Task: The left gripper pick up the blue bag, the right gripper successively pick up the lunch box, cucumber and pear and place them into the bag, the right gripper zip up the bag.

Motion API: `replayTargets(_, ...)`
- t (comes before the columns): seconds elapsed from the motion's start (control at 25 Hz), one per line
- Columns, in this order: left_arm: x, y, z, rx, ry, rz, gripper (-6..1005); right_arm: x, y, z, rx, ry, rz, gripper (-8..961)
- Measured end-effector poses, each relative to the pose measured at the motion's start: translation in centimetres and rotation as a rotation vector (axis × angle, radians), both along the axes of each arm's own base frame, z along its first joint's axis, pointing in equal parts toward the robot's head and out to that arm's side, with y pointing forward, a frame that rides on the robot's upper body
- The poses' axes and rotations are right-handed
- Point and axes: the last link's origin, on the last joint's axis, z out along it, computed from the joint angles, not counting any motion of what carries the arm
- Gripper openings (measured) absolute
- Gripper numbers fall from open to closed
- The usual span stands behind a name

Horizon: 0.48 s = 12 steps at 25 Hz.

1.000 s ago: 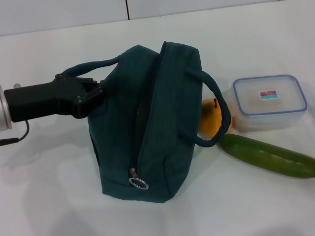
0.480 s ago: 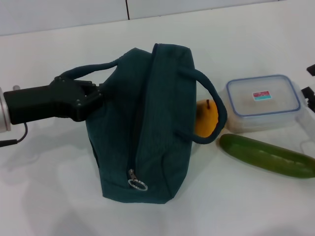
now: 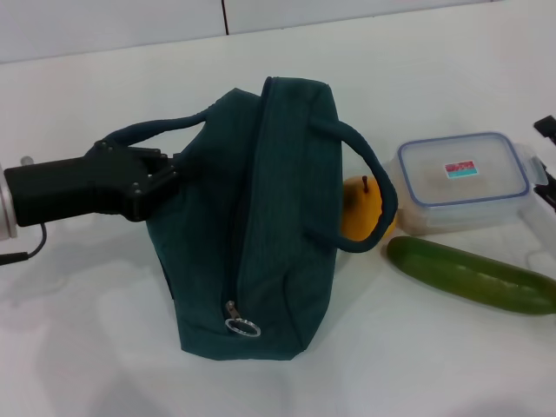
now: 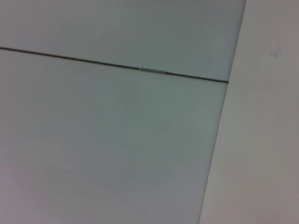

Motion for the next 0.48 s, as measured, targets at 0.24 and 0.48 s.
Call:
replayTargets(0.24, -0.01, -0.17, -0.03, -0.009, -0.001, -0.004, 55, -0.9, 0.82, -0.68, -0.04, -0.005, 0.04, 832)
replayTargets(0.48, -0.08, -0.21, -0.03, -0.009, -0.001, -0.001, 55, -1.03, 0.85, -0.8, -0.043, -0.004, 0.045, 831)
